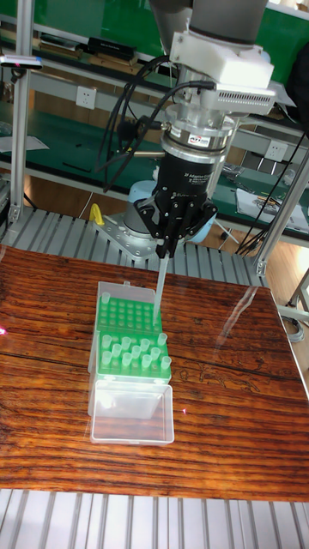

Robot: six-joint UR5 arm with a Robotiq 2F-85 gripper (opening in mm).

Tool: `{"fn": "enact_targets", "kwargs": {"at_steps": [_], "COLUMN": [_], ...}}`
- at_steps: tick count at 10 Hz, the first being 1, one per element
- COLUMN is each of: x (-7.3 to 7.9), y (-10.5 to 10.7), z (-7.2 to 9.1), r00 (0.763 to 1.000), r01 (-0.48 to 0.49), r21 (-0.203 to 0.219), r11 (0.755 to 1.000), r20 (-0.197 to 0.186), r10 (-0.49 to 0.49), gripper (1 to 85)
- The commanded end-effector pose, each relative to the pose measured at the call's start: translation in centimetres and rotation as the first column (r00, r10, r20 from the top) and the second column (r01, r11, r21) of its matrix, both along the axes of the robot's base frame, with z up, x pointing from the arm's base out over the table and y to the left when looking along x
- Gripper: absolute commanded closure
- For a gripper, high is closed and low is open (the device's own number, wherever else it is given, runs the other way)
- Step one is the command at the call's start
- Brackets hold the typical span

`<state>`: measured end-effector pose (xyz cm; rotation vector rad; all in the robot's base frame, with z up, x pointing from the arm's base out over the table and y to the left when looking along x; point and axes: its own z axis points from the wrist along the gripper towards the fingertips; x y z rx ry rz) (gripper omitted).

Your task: Transfer all large pipette tips from one holder to another

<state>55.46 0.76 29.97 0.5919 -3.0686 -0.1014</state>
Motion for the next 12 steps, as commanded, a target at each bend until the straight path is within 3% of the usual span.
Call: {"fn": "enact_targets", "kwargs": {"at_steps": [1, 6, 12], "x": [0.5, 1.0, -0.3], "y": [0.8, 0.0, -0.4], "z": [0.7, 0.5, 0.0], "r00": [1.000, 0.999, 1.000], "r01": [0.013, -0.003, -0.007], "r21": [0.030, 0.004, -0.018], "r11": [0.999, 1.000, 1.000], "r20": [0.025, 0.037, -0.012], "r10": [-0.014, 0.003, 0.007], "gripper": [70.7, 70.7, 71.3]}}
